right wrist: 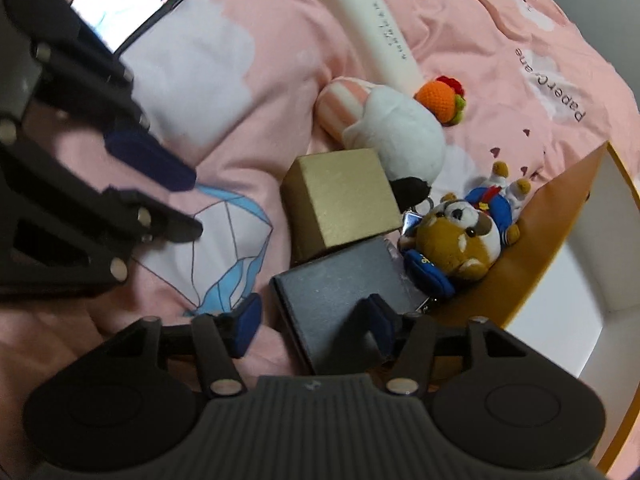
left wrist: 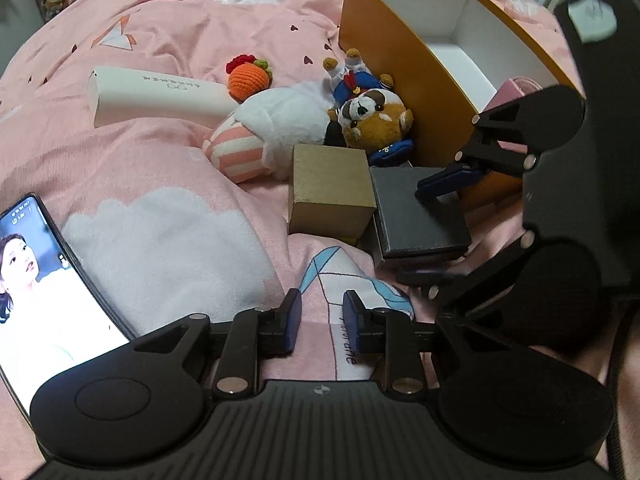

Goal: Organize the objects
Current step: 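Lower the right gripper onto the dark grey box and grasp it, then lift the grey box with the right gripper while the left gripper grasps the PHOTO CARD box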

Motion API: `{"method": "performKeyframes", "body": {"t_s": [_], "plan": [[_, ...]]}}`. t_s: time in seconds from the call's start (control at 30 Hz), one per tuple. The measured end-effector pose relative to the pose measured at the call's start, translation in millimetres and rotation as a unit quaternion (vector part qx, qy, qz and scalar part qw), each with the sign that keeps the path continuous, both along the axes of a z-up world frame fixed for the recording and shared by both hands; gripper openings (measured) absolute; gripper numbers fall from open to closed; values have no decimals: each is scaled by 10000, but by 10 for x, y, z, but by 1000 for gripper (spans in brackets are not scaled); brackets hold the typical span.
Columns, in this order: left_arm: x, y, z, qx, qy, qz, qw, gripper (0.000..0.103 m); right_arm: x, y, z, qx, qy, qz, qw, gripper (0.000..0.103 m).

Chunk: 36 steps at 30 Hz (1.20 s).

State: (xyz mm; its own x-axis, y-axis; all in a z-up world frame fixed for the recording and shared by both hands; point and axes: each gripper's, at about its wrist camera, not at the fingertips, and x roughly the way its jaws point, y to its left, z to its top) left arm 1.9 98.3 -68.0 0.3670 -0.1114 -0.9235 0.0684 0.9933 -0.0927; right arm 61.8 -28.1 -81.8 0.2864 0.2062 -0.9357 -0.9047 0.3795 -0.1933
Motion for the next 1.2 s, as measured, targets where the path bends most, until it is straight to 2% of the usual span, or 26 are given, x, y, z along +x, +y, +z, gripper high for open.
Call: {"method": "performKeyframes", "body": {"t_s": [0.1,0.27,0.4,0.5,0.63,0.7,0.8,1.03,1.2], "plan": [[2,17,10,-83,-13,33,10000,31,-23,37,-71,-148,-177,68,9997,76],[-6,18,25,-118,-37,50,9999,31,-66,116,-200,-365,-513,181,9979,81],[-16,32,36,-162,-46,79,9998,31,-73,134,-263,-436,-615,204,9969,87],[-19,40,40,-174,-56,93,9998,31,-75,142,-294,-444,-704,207,9963,87],[-30,46,52,-186,-78,105,9997,31,-94,112,-262,-365,-909,129,9951,74],[-37,51,57,-222,-88,131,9996,31,-112,84,-199,-263,-963,81,9950,61],[-37,64,65,-306,-112,195,9993,31,-103,29,-32,-37,-1116,-50,9937,48],[-34,68,127,-600,-302,270,9974,31,-17,-215,402,871,-921,-541,9904,38],[60,-1,154,-1034,-319,173,9940,31,23,-479,836,1837,-748,-1014,9749,37]]}}
